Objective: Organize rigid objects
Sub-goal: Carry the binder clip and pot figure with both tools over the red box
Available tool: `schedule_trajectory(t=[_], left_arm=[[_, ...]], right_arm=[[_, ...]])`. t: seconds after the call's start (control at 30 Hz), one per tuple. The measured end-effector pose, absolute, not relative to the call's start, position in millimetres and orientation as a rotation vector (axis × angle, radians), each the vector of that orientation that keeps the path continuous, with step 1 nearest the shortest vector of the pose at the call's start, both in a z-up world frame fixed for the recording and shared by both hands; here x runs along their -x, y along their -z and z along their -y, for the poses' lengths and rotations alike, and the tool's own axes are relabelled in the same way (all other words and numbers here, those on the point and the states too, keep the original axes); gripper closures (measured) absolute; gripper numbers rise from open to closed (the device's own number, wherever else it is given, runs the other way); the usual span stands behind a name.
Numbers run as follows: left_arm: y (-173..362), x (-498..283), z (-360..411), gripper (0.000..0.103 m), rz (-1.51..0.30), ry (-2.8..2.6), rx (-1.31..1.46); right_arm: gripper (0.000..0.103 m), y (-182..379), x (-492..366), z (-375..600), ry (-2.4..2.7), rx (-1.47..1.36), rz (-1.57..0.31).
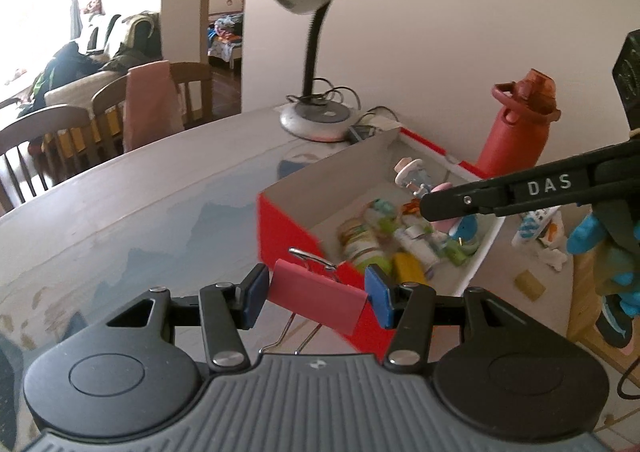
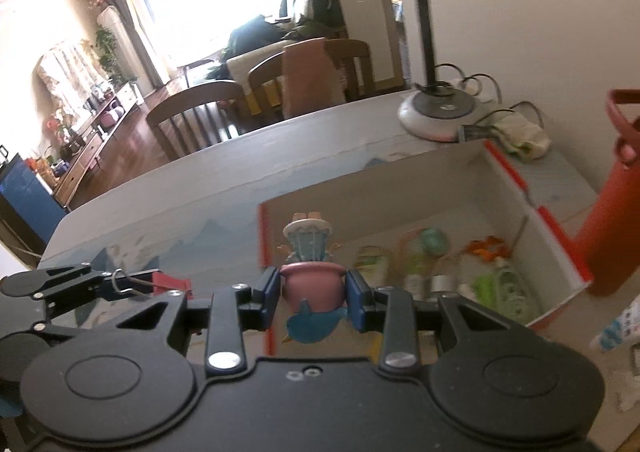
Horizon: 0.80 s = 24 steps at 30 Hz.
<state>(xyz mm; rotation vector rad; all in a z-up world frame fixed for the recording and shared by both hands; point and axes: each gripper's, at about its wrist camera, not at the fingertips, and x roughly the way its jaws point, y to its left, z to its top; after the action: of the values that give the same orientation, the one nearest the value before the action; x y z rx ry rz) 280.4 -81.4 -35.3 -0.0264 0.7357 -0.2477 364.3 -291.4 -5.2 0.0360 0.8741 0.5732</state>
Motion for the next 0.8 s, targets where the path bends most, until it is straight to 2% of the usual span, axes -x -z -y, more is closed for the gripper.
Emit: schedule_trajectory(t=[0.4, 0.8], left_arm=[[44, -321, 152, 0.051, -0.78, 0.272, -0.012], [87, -380, 190, 0.051, -0.911, 0.236, -0.039]], right_arm=[[0.069, 27, -404, 354, -0.519, -0.056, -0.89], [0.069, 65, -444, 363, -0.475, -0.039, -0.95]])
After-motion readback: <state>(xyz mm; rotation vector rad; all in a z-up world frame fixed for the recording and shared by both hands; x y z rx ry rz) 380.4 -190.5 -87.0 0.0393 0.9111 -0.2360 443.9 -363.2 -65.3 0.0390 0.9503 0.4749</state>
